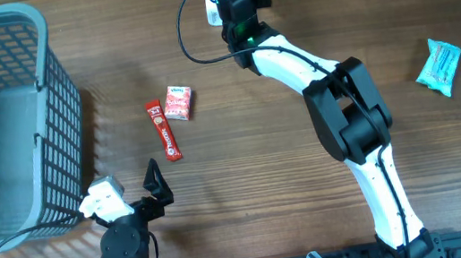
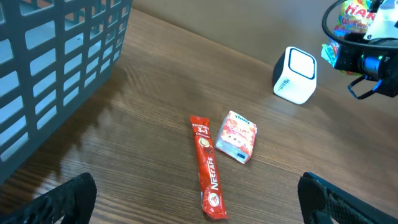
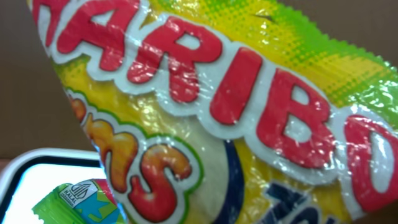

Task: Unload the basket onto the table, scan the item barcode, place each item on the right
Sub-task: 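Carry the Haribo bag right and drop it beside the wipes, then grasp the Kleenex tissue pack with the right gripper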

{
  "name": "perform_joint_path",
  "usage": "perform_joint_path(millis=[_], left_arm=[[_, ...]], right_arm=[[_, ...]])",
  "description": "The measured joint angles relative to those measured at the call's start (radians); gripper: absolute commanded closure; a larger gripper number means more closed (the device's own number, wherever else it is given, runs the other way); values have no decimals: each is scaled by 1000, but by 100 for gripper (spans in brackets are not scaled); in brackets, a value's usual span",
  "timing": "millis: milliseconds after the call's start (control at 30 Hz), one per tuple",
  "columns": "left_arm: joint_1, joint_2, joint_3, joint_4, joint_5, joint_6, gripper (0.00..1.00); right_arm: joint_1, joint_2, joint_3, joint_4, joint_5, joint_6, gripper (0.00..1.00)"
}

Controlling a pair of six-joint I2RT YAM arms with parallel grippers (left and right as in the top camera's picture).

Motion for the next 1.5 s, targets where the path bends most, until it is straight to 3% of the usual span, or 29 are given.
perform_joint_path(millis=[100, 233, 333, 400, 567, 733, 800, 833, 1067, 1200, 1300, 1433, 1500], left_arm=[[0, 0, 0, 0, 0, 0, 0], [0, 0, 0, 0, 0, 0, 0], [0, 1, 0, 0, 0, 0, 0], [0, 0, 0, 0, 0, 0, 0], [0, 0, 0, 0, 0, 0, 0], [0, 0, 0, 0, 0, 0, 0], [0, 0, 0, 0, 0, 0, 0], [0, 0, 0, 0, 0, 0, 0], [0, 0, 0, 0, 0, 0, 0], [0, 0, 0, 0, 0, 0, 0], [0, 0, 0, 0, 0, 0, 0], [0, 0, 0, 0, 0, 0, 0], [0, 0, 0, 0, 0, 0, 0]], right_arm=[[21, -3, 12, -192, 75, 34, 96], [11, -97, 16, -642, 157, 160, 96], [-89, -239, 23, -1026, 171, 378, 96], [-246, -314, 30, -1223, 127, 565, 96], [-653, -299, -60, -1251, -57, 720, 96], [-880, -266, -108, -1235, -224, 740, 92], [-914, -265, -108, -1236, -277, 741, 22], [-919, -265, -108, -1235, -306, 748, 0], [-832, -311, 4, -1346, -651, 755, 0], [-628, -488, 30, -1434, -818, 756, 0], [-406, -502, 23, -1464, -873, 727, 0], [-133, -500, -74, -1298, -894, 602, 0], [-74, -501, -126, -1219, -897, 594, 0]])
